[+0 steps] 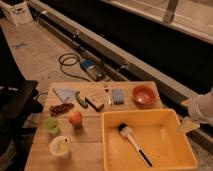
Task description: Place pepper in plastic cup
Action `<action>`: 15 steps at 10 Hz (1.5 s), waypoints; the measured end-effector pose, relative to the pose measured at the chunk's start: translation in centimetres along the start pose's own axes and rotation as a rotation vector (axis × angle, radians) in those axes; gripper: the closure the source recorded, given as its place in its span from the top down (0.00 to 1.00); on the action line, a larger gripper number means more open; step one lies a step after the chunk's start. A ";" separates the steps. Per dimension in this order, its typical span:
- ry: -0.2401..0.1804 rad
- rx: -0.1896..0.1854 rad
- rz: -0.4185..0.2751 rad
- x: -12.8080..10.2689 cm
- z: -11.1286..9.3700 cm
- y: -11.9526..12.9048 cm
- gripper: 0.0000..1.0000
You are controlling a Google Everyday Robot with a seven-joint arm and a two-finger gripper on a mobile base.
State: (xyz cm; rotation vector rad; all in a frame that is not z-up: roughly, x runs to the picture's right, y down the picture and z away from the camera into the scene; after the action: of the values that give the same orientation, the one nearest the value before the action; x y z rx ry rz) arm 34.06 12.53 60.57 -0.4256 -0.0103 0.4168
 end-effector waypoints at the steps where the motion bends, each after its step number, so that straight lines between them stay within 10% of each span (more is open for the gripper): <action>1: 0.000 0.000 0.000 0.0 0.0 0.0 0.76; 9: -0.004 0.016 -0.026 -0.5 -0.3 -0.2 0.76; 15: -0.072 0.040 -0.282 -13.8 -1.0 0.0 0.76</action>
State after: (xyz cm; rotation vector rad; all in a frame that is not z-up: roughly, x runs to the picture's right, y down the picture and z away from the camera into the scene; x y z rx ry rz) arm 21.52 6.71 60.68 -0.3628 -0.1303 0.1543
